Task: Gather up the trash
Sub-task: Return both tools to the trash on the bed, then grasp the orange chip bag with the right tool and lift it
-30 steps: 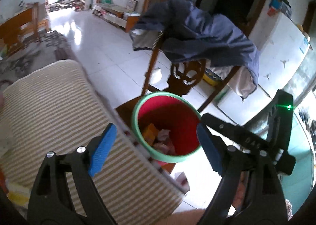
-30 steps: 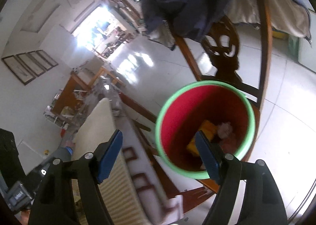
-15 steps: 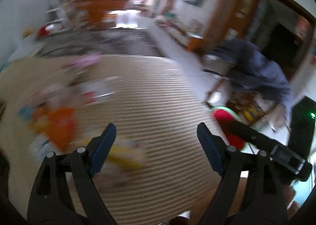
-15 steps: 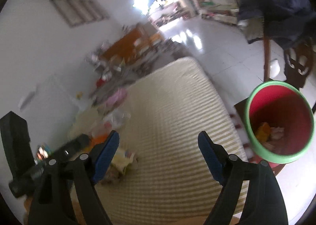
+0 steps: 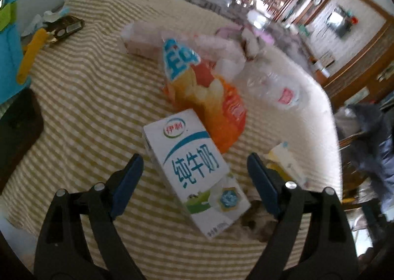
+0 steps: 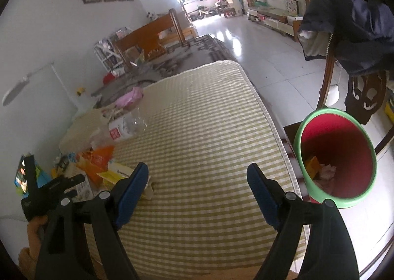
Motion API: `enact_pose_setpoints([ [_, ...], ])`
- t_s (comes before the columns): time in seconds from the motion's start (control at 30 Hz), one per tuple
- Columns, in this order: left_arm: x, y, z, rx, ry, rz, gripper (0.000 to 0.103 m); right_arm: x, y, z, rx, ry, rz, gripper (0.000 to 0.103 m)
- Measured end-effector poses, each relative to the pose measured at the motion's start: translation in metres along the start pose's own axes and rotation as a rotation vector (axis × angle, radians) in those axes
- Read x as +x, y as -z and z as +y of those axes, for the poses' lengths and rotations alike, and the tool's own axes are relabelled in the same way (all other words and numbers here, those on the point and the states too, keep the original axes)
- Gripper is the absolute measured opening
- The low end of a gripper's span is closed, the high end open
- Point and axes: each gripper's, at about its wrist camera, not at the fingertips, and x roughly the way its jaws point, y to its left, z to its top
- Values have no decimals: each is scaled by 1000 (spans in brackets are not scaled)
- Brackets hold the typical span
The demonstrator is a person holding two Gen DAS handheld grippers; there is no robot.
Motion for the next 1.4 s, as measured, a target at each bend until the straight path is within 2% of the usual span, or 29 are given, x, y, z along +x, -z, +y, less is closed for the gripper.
enact_pose_setpoints([
  [0.13,16,0,-2,-12,16,42,83,1,0,-5,14,-9,7,80],
  [0.2,17,1,-4,-7,22,35,72,2,-1,-7,24,-17,11,80],
  [0.27,17,4,-11,26,45,35,68,2,-1,-6,26,-21,13,80],
  [0.43,16,8,-28,110,38,12,64,2,-1,-6,23,-26,17,81],
  [0.5,18,8,-27,96,43,13,63,3,-1,-5,20,-25,27,81],
  [0.63,17,6,-10,-6,92,15,63,13,-4,2,4,-39,64,81],
  [0.7,5,1,4,-68,125,-39,63,21,-6,12,-16,-44,79,81],
  [0.83,-29,-11,22,-104,103,-181,59,44,-9,44,-89,-56,130,81],
  [0.87,-40,-13,26,-111,100,-221,48,49,-10,52,-111,-60,140,81],
  [0.97,-57,-20,34,-140,108,-292,46,65,-12,88,-207,-61,163,83],
  [1.0,-61,-21,37,-151,116,-305,41,70,-13,100,-239,-64,167,87],
  [1.07,-67,-21,43,-171,138,-320,37,81,-14,128,-317,-73,171,87],
  [1.4,-78,-26,80,-296,216,-326,37,160,-6,245,-636,-91,252,88],
])
